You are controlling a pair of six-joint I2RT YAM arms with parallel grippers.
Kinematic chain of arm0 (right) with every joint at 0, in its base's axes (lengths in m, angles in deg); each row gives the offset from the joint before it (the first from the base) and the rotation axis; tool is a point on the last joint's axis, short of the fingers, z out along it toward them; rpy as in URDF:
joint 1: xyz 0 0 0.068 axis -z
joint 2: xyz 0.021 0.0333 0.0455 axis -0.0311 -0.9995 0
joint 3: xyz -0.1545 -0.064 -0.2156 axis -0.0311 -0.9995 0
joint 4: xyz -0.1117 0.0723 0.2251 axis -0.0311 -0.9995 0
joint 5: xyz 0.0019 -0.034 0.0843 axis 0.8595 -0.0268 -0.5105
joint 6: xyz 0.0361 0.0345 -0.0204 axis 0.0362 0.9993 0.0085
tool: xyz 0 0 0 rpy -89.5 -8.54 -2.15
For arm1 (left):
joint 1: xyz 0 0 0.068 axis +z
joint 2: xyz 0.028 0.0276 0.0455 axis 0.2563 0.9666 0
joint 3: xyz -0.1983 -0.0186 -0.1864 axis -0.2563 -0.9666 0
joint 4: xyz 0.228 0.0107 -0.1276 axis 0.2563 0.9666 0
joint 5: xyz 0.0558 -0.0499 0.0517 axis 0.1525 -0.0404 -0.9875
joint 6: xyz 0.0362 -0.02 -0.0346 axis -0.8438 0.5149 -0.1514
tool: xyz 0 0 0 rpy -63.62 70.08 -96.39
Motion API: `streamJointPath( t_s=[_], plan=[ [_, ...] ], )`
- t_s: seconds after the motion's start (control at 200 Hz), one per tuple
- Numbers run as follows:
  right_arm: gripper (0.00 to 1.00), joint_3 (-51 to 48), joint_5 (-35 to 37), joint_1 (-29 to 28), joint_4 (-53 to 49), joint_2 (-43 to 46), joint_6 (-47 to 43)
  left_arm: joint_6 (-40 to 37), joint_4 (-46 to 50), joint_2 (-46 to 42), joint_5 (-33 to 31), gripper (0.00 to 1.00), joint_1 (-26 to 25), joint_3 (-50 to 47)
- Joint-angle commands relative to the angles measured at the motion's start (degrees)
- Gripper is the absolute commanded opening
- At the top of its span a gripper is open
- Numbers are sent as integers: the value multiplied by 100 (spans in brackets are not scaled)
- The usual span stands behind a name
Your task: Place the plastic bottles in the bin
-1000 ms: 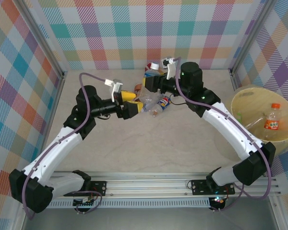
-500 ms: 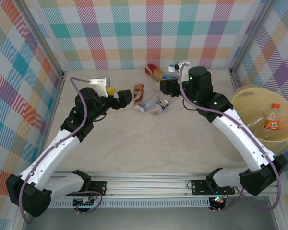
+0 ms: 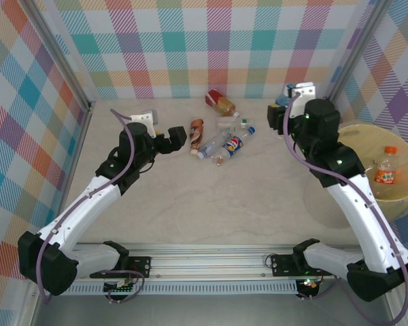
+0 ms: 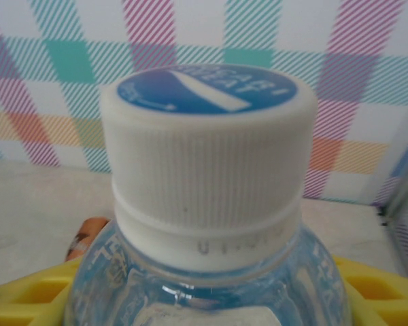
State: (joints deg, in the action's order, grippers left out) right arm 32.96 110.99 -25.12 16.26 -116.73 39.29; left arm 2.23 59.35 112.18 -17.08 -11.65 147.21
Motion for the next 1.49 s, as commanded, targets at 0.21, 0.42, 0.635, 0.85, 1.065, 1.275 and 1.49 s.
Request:
streamJointPath(
  t_s=[0.21, 0.42, 0.635, 0.85, 1.065, 1.275, 1.49],
  plan=[
    [45, 216, 308, 862, -75, 209, -140, 160, -5, 257, 44, 100, -23, 205],
    [44, 821, 497, 1717, -1009, -3, 159, 206, 13, 421, 64, 100, -31, 286],
    [42, 1626, 415, 2560, -2577, -387, 322, 225, 123, 682, 68, 100, -31, 499],
    [43, 2436, 972, 2944, -4268, -922, 513, 302, 359, 1096, 173, 100, -29, 932],
    [48, 2171, 1037, 3716, -4713, -1121, 435, 357, 608, 1495, 328, 100, -30, 1380],
    [93, 1931, 1749, 3939, -5342, -1767, 556, 542, 617, 1702, 442, 100, -24, 1516],
    [100, 1993, 2064, 3951, -5159, -1866, 900, 528, 755, 1638, 314, 100, -28, 1491]
  ],
)
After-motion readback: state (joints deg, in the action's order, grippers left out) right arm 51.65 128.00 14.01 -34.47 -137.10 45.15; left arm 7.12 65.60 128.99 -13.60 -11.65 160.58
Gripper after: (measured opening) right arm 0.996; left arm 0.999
